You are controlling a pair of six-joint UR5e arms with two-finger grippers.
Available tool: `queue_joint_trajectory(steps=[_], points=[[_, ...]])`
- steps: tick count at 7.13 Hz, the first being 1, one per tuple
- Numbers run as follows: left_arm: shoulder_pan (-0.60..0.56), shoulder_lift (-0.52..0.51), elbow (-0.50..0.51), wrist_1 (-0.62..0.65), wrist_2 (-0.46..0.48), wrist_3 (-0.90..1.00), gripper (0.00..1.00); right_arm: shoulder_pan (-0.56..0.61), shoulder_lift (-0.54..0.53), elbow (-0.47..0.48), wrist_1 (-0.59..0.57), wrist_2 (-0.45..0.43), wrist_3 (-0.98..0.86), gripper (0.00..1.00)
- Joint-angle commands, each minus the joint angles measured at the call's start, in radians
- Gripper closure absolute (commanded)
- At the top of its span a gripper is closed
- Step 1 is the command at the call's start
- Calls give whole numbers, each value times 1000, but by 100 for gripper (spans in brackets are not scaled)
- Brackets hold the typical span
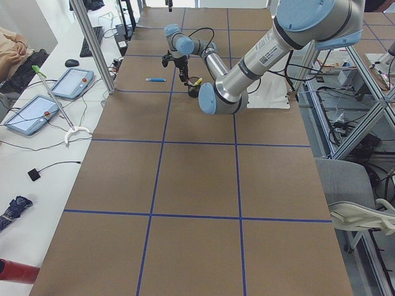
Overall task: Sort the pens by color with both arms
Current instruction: 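Lower the left gripper into the cup and grasp the red-capped white marker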
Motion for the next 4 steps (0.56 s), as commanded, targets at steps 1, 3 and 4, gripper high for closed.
queue_joint_trajectory(steps=[1, 3, 4], points=[[1, 1, 2, -8, -3, -2, 44, -1, -1, 0, 0, -3, 0, 0], [1, 1, -2, -5, -7, -8, 48, -1, -1, 0, 0, -3, 0, 0], [1, 1, -2, -5, -7, -8, 48, -1, -1, 0, 0, -3, 0, 0]])
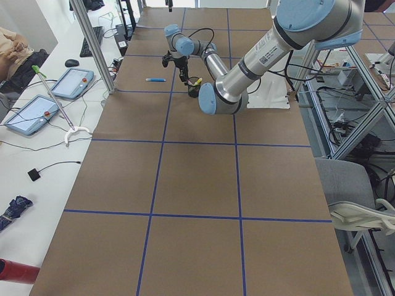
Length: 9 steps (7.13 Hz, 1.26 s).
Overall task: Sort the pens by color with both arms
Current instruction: 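Lower the left gripper into the cup and grasp the red-capped white marker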
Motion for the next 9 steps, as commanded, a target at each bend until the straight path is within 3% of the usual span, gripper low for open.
queue_joint_trajectory(steps=[1, 3, 6, 9], points=[[0, 0, -1, 1, -1, -1, 54, 0, 0, 0, 0, 0, 2, 0], [0, 0, -4, 1, -3, -6, 66, -2, 0, 0, 2, 0, 5, 0], [0, -1, -21, 2, -3, -8, 70, -3, -2, 6, 2, 2, 9, 0], [0, 0, -45, 7, -1, -11, 80, -2, -2, 6, 2, 2, 9, 0]])
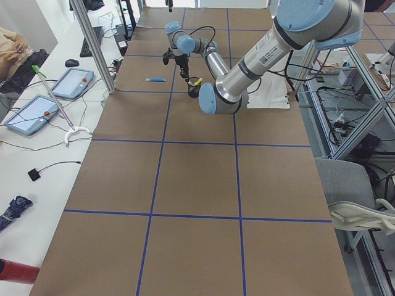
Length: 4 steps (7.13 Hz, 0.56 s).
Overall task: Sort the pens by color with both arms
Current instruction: 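Lower the left gripper into the cup and grasp the red-capped white marker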
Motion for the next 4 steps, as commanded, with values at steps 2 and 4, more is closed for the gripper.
queue_joint_trajectory(steps=[2, 4], points=[[-1, 3, -90, 10, 3, -3, 89, 1, 0, 0, 0, 0, 1, 0], [-27, 15, -216, 10, 8, -32, 100, 1, 0, 0, -2, 2, 1, 0]])
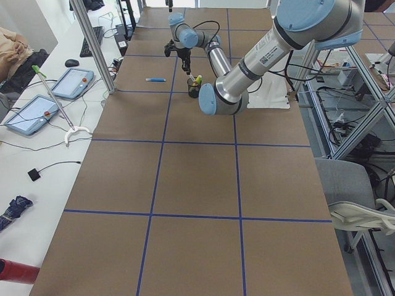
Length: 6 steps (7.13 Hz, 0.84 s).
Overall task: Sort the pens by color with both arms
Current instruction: 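Lift the red-capped marker out of the cup toward the blue marker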
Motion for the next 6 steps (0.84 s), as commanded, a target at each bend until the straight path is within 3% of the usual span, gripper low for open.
queue_joint_trajectory(steps=[1, 2, 4, 6], points=[[-41, 6, -121, 0, 6, -19, 100, -1, 0, 0, -1, 1, 0, 0], [-58, 5, -155, -4, 25, -18, 100, -1, -8, 0, 0, 3, 2, 0], [-58, 1, -184, -18, 176, -24, 100, -1, -12, 0, 0, 4, 2, 0], [-57, 11, -175, -159, 311, -86, 100, -1, -20, 0, 2, 6, 3, 0]])
